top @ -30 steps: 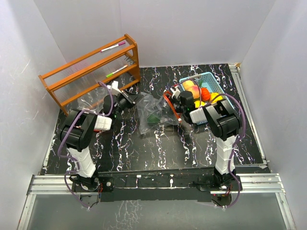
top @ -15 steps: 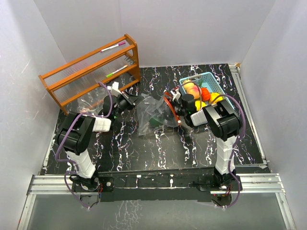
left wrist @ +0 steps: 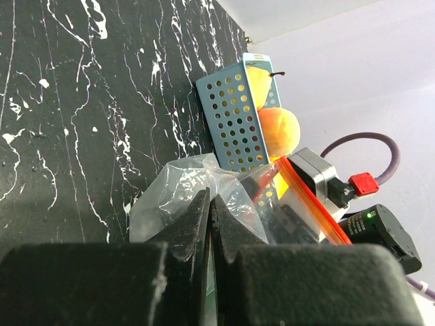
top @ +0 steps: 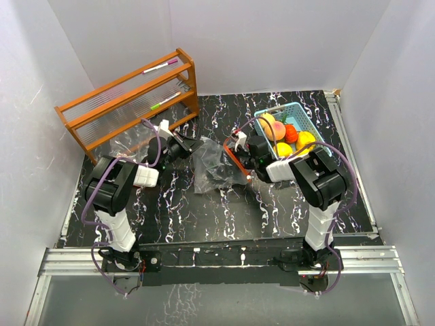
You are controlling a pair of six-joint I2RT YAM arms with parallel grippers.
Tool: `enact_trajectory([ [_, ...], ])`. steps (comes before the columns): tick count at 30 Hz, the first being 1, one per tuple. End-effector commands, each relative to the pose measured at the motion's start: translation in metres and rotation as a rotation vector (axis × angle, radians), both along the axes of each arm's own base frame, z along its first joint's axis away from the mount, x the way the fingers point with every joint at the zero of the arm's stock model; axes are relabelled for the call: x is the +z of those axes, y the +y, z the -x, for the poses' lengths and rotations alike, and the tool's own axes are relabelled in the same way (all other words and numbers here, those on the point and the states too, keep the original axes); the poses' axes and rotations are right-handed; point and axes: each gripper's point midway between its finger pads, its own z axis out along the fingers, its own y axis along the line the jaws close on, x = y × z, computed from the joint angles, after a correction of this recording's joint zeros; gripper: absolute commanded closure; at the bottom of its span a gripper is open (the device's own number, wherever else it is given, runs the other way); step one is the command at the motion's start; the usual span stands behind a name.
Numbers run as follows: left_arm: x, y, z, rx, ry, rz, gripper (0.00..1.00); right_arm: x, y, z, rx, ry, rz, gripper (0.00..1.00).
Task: Open the zip-top bag and remove the fake food
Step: Pick up the fake fruit from the zipper food storage bag, then place the fake fruit in the bin.
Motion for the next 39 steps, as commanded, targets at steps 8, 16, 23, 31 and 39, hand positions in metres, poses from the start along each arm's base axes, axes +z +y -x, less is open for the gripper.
enact_trajectory([
  [8,-0.003,0.004,0.001,0.004,0.002,-0.01,1.0,-0.028,-0.013,-0.011,-0.105,-0.004,0.175,0.32],
  [16,-0.008,0.03,-0.003,0.033,0.025,0.04,1.0,0.034,-0.057,-0.027,-0.245,-0.098,0.164,0.49],
  [23,-0.013,0.042,-0.002,0.058,0.043,0.036,1.0,0.107,-0.129,-0.057,-0.477,-0.229,0.165,0.52],
  [31,-0.017,0.039,0.003,0.045,0.05,0.072,1.0,0.126,-0.224,-0.095,-0.774,-0.164,0.178,0.5],
  [39,-0.017,0.041,0.008,0.043,0.059,0.041,1.0,0.109,-0.271,-0.094,-0.978,-0.112,0.258,0.3],
])
